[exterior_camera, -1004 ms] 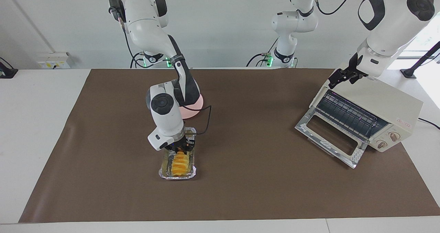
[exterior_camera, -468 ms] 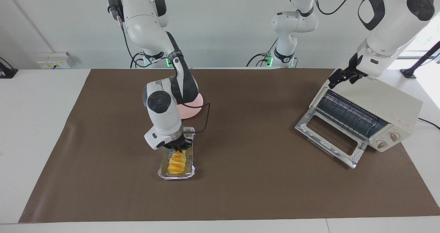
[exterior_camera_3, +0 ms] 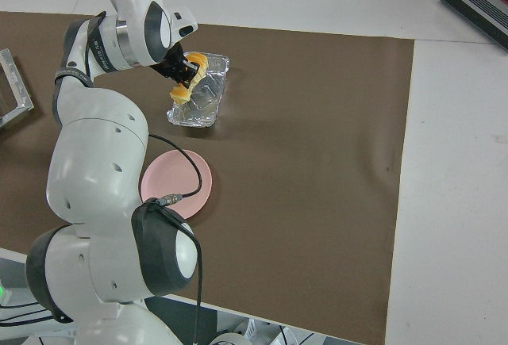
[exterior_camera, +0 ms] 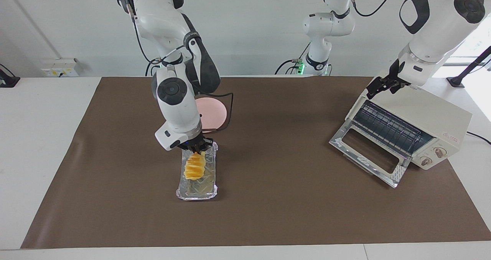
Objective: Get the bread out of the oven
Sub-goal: 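Lift the bread and lower it onto the pink plate with the right gripper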
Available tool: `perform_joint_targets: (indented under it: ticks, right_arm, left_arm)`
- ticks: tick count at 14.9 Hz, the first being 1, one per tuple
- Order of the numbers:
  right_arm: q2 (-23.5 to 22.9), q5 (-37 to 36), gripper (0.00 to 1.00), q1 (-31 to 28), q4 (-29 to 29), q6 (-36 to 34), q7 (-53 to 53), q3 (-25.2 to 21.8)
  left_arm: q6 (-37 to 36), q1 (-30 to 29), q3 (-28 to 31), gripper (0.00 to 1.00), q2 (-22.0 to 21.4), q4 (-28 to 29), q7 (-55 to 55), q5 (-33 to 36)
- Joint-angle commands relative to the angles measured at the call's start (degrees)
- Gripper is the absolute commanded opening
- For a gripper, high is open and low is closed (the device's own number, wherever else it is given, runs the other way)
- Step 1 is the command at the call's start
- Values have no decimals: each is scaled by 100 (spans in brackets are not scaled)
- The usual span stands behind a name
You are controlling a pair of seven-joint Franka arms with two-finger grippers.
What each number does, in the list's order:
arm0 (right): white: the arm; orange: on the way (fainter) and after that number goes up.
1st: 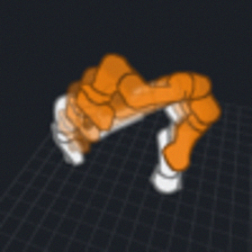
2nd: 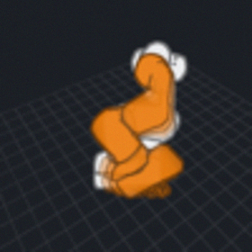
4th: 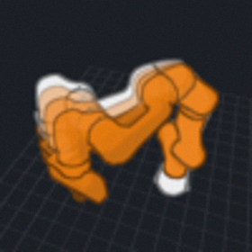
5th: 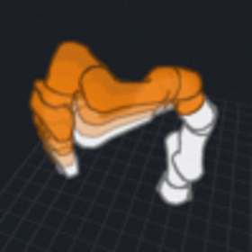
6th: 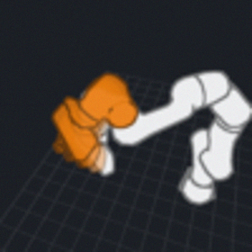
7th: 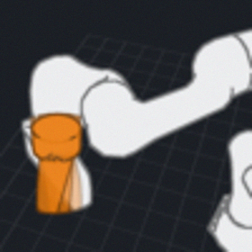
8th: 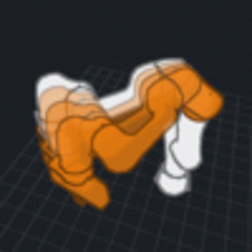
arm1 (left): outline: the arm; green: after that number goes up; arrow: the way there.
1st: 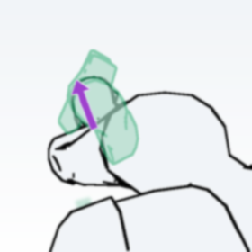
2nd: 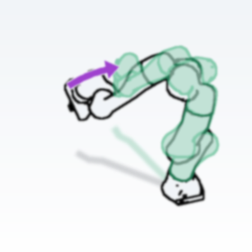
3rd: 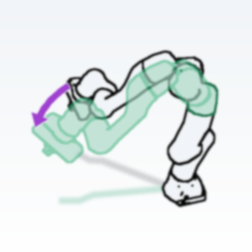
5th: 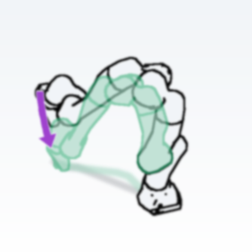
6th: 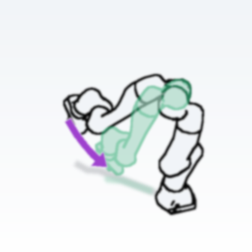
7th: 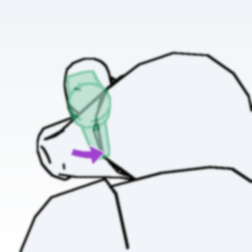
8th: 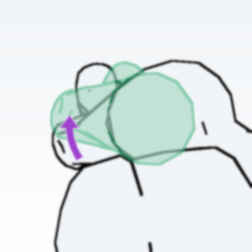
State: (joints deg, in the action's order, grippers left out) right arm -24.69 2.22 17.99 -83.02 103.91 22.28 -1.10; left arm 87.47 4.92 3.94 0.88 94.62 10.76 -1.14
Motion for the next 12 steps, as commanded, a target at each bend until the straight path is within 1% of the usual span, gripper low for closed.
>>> perform_joint_targets:
  ticks: [1,4,5,6,7,9,10,12]
  right_arm:
    - [1025,-29,0,-6,-1169,6,136,75]
    - [1895,-20,0,29,-2215,225,128,110]
    - [2159,-11,0,160,-2575,339,136,102]
    - [2536,15,0,257,-3075,584,206,101]
    - [2957,24,0,371,-3724,943,389,101]
    - [3539,24,0,669,-4718,1576,488,101]
    - [3698,24,0,749,-5115,1910,540,101]
    - [3866,24,0,794,-5635,2334,541,110]
  left_arm:
    - [78,-26,1,100,-132,118,-30,-62]
    - [69,-26,1,100,-132,118,-30,-62]
    - [69,-26,-7,100,-132,118,-30,-62]
    - [69,-26,1,100,-132,118,-30,-62]
    - [69,-26,1,100,-132,118,-30,-62]
    - [69,-26,1,100,-132,118,-30,-62]
    - [69,-35,1,100,-132,118,-30,-62]
    - [78,-26,1,100,-132,118,-30,-62]
